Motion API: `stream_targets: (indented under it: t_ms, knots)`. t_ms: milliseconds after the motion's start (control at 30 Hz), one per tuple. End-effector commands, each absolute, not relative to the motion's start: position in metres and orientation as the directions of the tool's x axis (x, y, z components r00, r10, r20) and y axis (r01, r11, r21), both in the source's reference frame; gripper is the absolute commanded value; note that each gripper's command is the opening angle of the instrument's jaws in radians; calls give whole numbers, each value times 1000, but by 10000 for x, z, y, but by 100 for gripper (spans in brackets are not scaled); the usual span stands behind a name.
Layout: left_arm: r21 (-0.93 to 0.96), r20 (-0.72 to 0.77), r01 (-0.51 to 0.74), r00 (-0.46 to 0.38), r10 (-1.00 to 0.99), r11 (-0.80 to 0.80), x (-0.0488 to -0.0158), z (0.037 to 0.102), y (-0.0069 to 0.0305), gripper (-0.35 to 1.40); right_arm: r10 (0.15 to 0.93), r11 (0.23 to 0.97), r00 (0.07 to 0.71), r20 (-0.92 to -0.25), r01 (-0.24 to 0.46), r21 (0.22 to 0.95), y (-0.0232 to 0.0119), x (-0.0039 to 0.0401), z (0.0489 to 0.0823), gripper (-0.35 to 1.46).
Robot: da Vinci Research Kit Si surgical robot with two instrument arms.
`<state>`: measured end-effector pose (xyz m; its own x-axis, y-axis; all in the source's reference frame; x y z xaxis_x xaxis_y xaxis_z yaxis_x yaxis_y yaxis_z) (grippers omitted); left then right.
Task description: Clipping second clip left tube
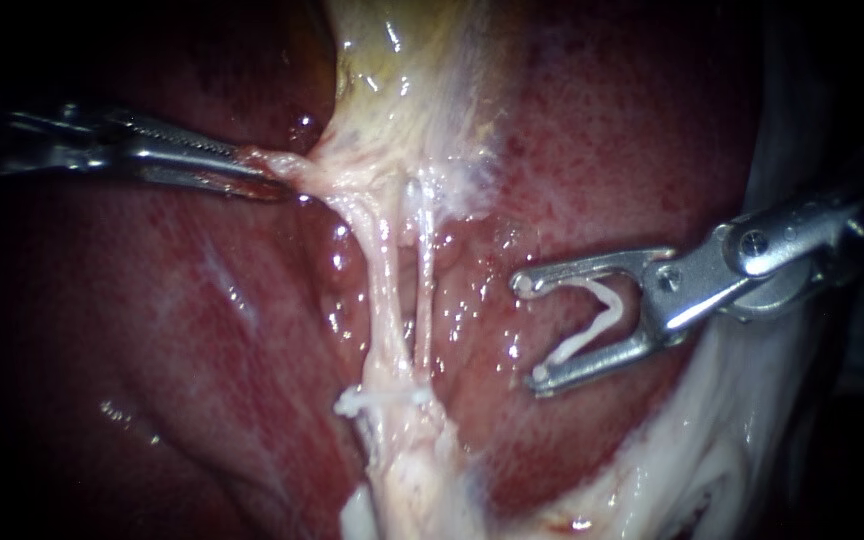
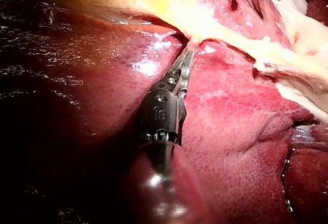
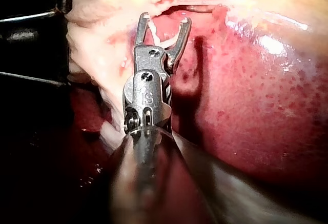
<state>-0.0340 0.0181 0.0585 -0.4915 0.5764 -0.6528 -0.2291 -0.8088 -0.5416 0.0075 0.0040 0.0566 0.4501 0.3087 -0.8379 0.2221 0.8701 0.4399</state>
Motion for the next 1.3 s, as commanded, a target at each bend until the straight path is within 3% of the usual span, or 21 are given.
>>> stream_targets:
  t_ms: [33,333,533,867,1300]
  knots:
    - [-543,-652,-228,-492,577,-808,-339,583,183,-35,309,870,450,-838,222,440,40,75,566,48]
    - [-541,-652,-253,-476,590,-802,-306,532,211,-35,309,869,450,-838,224,440,39,77,565,49]
    - [-537,-656,-257,-472,590,-803,-304,522,212,-35,303,871,451,-839,226,436,34,92,558,50]
    - [-532,-659,-257,-473,585,-807,-307,523,211,-35,518,754,477,-710,138,642,24,147,546,50]
    - [-531,-659,-259,-473,585,-807,-310,525,209,-35,632,645,500,-592,83,759,0,196,598,50]
